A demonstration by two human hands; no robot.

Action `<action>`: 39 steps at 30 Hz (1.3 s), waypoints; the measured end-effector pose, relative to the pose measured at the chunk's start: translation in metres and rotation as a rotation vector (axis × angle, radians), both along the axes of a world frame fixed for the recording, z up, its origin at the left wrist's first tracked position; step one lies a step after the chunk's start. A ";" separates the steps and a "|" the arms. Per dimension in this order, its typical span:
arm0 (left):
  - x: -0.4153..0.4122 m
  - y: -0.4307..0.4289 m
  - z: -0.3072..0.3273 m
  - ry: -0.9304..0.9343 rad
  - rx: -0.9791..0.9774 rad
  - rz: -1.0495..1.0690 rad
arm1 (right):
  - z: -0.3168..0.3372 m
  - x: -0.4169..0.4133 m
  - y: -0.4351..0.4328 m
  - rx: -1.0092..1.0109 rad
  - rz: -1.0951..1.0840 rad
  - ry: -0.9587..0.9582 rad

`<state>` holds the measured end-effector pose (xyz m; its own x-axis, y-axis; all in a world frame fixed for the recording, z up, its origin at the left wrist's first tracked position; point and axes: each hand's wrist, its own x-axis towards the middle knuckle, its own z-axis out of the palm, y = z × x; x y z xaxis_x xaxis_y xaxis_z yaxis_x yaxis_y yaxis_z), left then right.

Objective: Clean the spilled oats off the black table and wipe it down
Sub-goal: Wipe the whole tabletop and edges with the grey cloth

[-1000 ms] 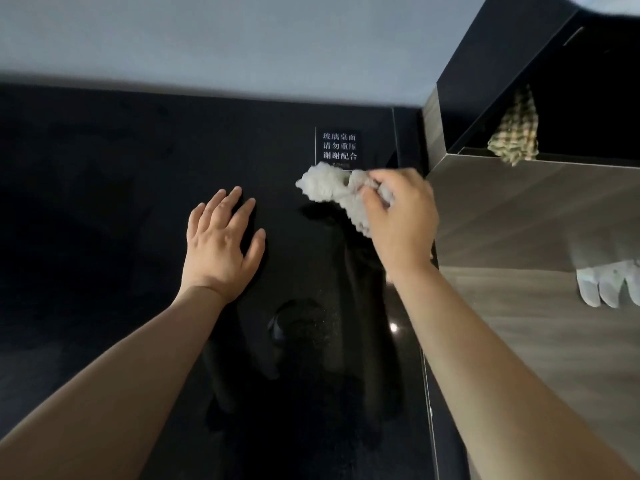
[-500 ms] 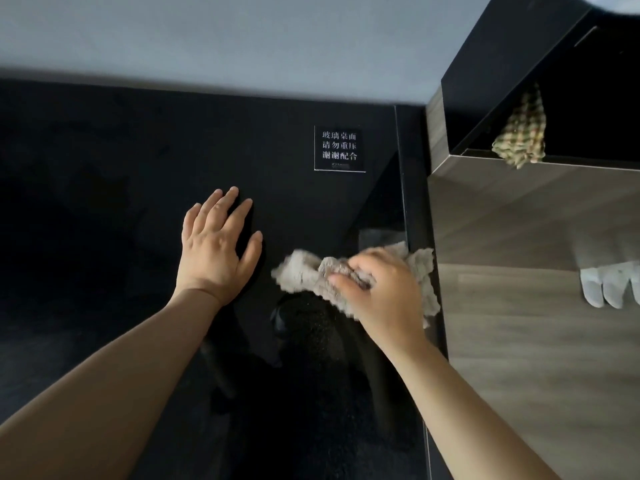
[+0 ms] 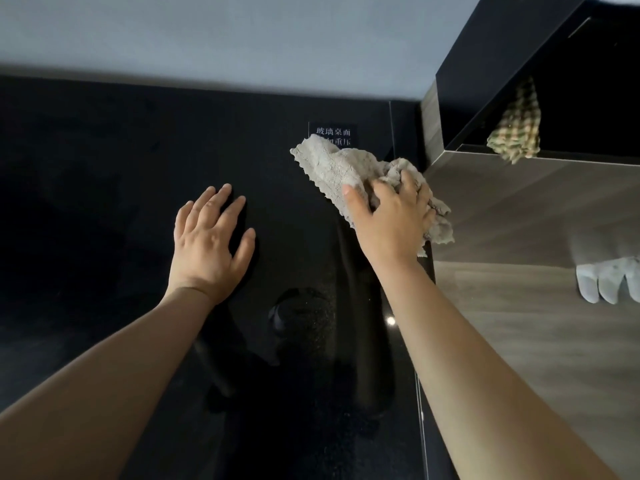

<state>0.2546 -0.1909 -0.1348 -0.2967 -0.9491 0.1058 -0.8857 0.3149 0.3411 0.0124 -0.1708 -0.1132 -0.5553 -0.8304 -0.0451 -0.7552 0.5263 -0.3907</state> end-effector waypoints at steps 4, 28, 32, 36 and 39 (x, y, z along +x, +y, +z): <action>-0.001 -0.001 0.000 -0.005 -0.004 0.001 | -0.002 0.023 -0.025 -0.141 -0.146 -0.052; 0.002 0.001 -0.002 -0.005 0.002 -0.007 | 0.029 0.027 0.064 -0.303 0.176 0.033; 0.003 0.001 -0.005 -0.002 -0.009 -0.009 | 0.005 0.021 0.012 -0.187 0.103 0.113; 0.004 0.001 -0.006 -0.003 -0.023 -0.007 | -0.015 0.050 0.057 -0.235 0.144 0.228; 0.004 0.001 -0.006 -0.022 -0.016 -0.002 | -0.009 0.071 0.117 -0.200 0.216 0.171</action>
<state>0.2583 -0.1894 -0.1412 -0.3008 -0.9469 0.1139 -0.8926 0.3215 0.3161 0.0831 -0.0535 -0.1220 -0.3509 -0.9128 0.2093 -0.9044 0.2724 -0.3283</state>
